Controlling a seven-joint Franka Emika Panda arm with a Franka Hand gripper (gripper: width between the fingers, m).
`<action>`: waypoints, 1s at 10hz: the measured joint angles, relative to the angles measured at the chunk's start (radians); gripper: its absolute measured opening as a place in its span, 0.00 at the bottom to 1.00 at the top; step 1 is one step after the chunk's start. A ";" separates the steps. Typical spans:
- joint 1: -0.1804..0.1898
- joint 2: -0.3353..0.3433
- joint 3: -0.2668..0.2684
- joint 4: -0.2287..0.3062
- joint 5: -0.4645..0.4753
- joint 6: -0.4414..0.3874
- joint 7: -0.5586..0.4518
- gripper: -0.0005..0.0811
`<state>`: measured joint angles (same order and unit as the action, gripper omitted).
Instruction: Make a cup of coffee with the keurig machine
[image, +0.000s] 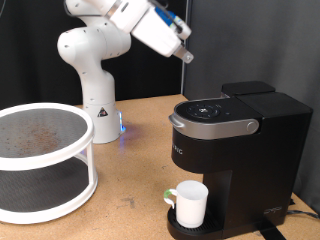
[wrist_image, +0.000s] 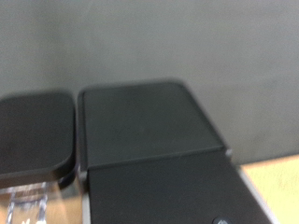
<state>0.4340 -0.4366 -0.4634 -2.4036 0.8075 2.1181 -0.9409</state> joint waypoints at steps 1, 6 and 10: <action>-0.001 0.014 0.030 0.042 -0.097 -0.038 0.079 0.99; 0.001 0.085 0.079 0.126 -0.199 0.026 0.152 0.99; -0.003 0.119 0.158 0.205 -0.481 0.045 0.182 0.99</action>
<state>0.4313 -0.3178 -0.3052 -2.1982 0.3268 2.1635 -0.7588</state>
